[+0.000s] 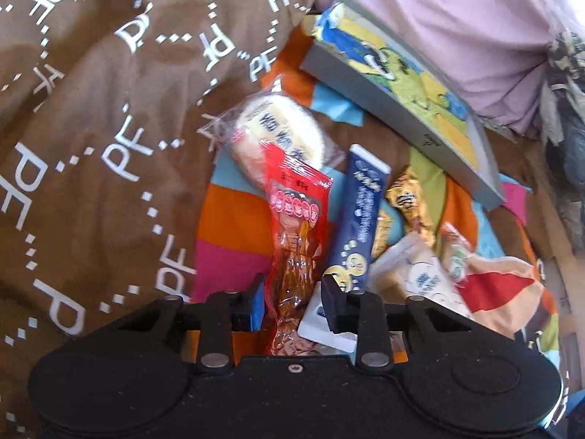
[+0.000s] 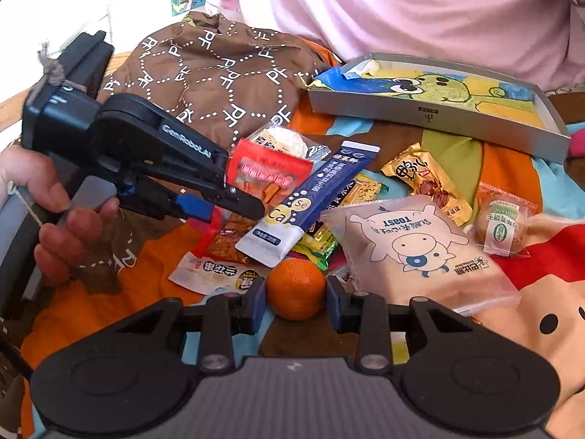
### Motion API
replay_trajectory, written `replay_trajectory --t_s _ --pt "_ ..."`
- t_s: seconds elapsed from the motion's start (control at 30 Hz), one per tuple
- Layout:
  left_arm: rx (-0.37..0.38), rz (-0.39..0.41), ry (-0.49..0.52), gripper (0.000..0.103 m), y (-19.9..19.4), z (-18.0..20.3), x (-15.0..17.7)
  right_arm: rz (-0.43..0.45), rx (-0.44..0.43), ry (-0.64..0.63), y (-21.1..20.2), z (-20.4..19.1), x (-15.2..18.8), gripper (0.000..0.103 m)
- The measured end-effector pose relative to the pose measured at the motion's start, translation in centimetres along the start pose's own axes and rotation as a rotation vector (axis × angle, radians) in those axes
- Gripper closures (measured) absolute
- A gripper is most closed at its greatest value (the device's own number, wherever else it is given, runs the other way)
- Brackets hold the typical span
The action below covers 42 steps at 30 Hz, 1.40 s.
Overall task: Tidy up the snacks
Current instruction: 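Move the left tool to the red spicy-strip package while the right tool moves to the mandarin orange, then close the left tool on the red package while the right tool closes on the orange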
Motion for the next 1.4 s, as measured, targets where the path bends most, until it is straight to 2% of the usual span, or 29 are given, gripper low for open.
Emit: replay_trajectory --t_s 0.2,0.4,0.5,0.63,0.8,0.97,1.2,1.4 --pt "0.067 0.034 0.065 0.076 -1.1 1.5 0.2 0.000 -0.008 0.047 -0.3 0.7 -0.3 0.065" --pt "0.034 0.018 0.107 0.076 0.2 1.9 0.0 -0.009 -0.008 0.052 -0.2 0.6 -0.2 0.064" --pt "0.039 -0.012 0.074 0.076 1.2 1.3 -0.6 -0.009 -0.010 0.053 -0.2 0.6 -0.2 0.064" --pt "0.113 -0.069 0.000 0.076 2.2 0.5 -0.9 -0.007 -0.010 0.055 -0.2 0.5 -0.2 0.064" --pt "0.078 -0.122 0.058 0.070 3.1 1.1 -0.6 -0.005 -0.004 0.059 -0.2 0.6 -0.3 0.064" --pt "0.082 -0.131 0.063 0.067 3.5 1.0 -0.7 -0.007 -0.001 0.059 -0.2 0.5 -0.2 0.064" --pt "0.024 -0.100 0.135 0.067 2.4 2.5 -0.1 -0.010 0.014 0.061 -0.5 0.6 -0.1 0.064" --pt "0.091 -0.067 0.160 0.067 0.3 3.0 0.4 -0.003 0.075 0.039 -1.6 0.3 0.1 0.065"
Point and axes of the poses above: each gripper's, at about its wrist camera, not at the fingertips, and y roughly the way its jaws point, z to its right, x to its underside, the point moved 1 cm from there along y, roughly the way its jaws point, and after that the axes turned 15 degrees about -z, right-handed, at the moved point
